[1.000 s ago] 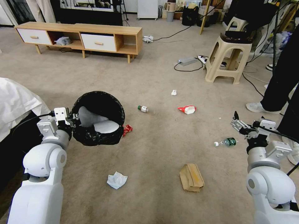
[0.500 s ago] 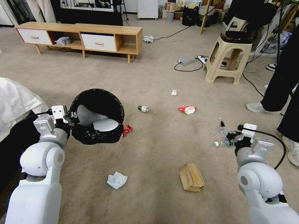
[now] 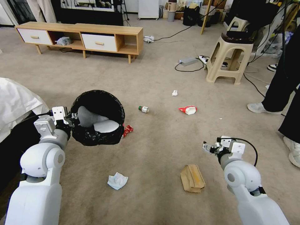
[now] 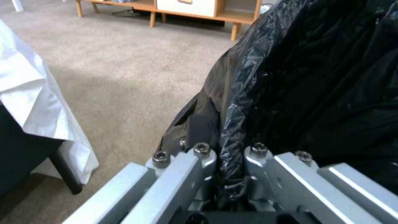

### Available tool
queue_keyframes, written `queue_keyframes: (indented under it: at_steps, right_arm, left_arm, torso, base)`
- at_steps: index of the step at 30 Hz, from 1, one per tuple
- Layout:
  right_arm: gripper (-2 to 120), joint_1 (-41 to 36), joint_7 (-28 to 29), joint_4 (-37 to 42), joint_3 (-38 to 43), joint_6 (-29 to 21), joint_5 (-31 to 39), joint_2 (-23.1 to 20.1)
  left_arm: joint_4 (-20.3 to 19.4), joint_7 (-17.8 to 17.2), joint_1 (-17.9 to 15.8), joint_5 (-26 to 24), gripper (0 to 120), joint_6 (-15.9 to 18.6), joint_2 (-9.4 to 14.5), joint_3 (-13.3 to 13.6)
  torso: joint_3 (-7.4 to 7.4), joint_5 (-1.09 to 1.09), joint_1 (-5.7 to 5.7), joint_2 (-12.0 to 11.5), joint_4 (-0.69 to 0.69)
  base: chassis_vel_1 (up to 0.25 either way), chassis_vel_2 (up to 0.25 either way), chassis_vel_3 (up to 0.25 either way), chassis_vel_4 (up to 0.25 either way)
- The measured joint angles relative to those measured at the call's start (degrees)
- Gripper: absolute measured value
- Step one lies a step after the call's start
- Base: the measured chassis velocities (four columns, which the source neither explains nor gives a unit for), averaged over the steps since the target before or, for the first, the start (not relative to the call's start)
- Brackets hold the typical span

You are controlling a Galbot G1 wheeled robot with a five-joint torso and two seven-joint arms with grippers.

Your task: Pick up the trash bin and place the garbage on the floor into it.

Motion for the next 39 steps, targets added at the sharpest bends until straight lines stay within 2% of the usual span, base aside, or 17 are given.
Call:
queue_keyframes:
  at_steps: [29, 39]
  right_arm:
    - [100, 0.0, -1.0, -12.3, -9.3, 0.5, -2.0, 3.1]
    - [100, 0.3, -2.3, -16.4, -9.8, 2.8, -3.9, 3.9]
  left_arm:
    - [0.4, 0.5, 0.7, 0.7, 0, -0.5, -0.3, 0.0]
    - [0.8, 0.8, 0.8, 1.0, 0, -0.7, -0.3, 0.1]
  torso:
    - [0.00, 0.00, 0.00, 0.0, 0.00]
    - [0.00, 0.00, 0.00, 0.0, 0.00]
  base:
    - [0.000, 0.000, 0.000, 0.000]
    - [0.000, 0.000, 0.000, 0.000]
